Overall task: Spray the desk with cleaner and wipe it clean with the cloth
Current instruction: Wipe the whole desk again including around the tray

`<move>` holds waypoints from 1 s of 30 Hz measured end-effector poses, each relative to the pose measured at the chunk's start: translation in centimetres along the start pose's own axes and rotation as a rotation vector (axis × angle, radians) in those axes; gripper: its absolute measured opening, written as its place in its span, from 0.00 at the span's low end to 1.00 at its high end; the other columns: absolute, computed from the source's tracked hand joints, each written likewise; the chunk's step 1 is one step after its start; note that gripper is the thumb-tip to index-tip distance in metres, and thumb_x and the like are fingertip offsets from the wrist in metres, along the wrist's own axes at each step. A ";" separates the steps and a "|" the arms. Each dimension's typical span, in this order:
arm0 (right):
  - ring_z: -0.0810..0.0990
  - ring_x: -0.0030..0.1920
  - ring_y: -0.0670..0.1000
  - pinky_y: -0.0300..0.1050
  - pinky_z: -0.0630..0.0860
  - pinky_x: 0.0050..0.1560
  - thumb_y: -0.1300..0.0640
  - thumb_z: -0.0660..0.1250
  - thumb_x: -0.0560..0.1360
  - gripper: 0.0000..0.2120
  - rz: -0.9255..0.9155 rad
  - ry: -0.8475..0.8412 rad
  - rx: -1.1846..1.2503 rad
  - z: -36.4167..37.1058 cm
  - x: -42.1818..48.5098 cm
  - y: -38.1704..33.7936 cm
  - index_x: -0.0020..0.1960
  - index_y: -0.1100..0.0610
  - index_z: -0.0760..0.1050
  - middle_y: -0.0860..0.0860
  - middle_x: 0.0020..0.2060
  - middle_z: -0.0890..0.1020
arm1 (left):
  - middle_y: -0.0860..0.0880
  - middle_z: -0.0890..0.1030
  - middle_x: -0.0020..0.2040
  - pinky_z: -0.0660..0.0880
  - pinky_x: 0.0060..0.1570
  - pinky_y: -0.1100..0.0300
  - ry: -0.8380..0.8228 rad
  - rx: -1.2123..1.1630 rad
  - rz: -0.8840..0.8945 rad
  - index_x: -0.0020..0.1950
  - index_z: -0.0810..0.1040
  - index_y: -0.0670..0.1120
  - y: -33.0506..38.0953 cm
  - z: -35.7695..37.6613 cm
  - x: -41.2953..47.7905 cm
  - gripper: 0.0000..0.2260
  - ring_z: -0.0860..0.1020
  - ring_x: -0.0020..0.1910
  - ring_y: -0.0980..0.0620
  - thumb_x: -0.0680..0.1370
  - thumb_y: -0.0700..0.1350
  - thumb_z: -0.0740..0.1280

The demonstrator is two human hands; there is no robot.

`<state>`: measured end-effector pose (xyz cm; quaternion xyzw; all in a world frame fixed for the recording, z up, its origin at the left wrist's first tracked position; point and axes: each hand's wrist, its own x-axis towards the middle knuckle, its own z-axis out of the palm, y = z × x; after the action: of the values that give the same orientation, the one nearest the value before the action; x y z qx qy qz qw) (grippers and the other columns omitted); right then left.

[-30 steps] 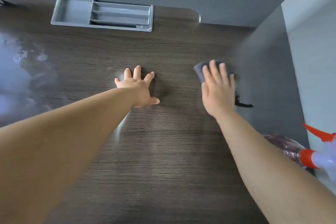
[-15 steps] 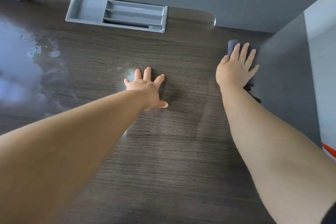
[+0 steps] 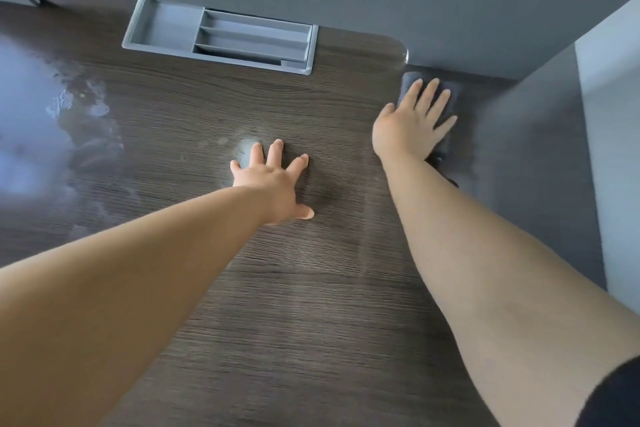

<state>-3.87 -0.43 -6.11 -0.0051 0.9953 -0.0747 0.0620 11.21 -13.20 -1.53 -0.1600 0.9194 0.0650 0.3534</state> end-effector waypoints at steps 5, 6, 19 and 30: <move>0.51 0.76 0.53 0.60 0.50 0.74 0.46 0.51 0.79 0.27 -1.009 -0.100 -0.143 0.6 -1.7 1.0 0.77 0.52 0.56 0.50 0.77 0.56 | 0.46 0.40 0.77 0.50 0.70 0.36 -0.001 0.007 0.004 0.76 0.41 0.59 0.0 0.2 0.0 0.42 0.40 0.75 0.39 0.71 0.68 0.63; 0.52 0.76 0.53 0.59 0.51 0.74 0.46 0.50 0.79 0.27 -1.060 -0.098 -0.166 0.3 -0.1 2.2 0.76 0.51 0.57 0.49 0.76 0.57 | 0.46 0.39 0.77 0.50 0.70 0.36 0.000 0.006 0.007 0.76 0.41 0.59 0.0 0.3 0.0 0.42 0.40 0.75 0.39 0.71 0.68 0.62; 0.45 0.77 0.51 0.56 0.46 0.75 0.48 0.50 0.81 0.26 -0.819 -0.081 -0.167 0.3 2.7 -1.4 0.78 0.50 0.49 0.48 0.78 0.49 | 0.47 0.40 0.77 0.50 0.70 0.35 0.013 0.002 0.022 0.76 0.40 0.59 -0.3 0.5 0.2 0.42 0.40 0.75 0.39 0.71 0.68 0.62; 0.49 0.77 0.51 0.56 0.48 0.74 0.46 0.49 0.80 0.26 -1.048 -0.119 -0.173 0.5 0.4 -1.6 0.77 0.50 0.53 0.48 0.77 0.53 | 0.47 0.36 0.77 0.43 0.71 0.35 0.049 -0.020 0.040 0.75 0.37 0.60 -0.7 1.4 0.0 0.40 0.37 0.75 0.40 0.73 0.69 0.58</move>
<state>-4.24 -2.14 -6.37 -0.5109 0.8565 -0.0127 0.0719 12.39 -13.53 -2.58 -0.1467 0.9301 0.0773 0.3277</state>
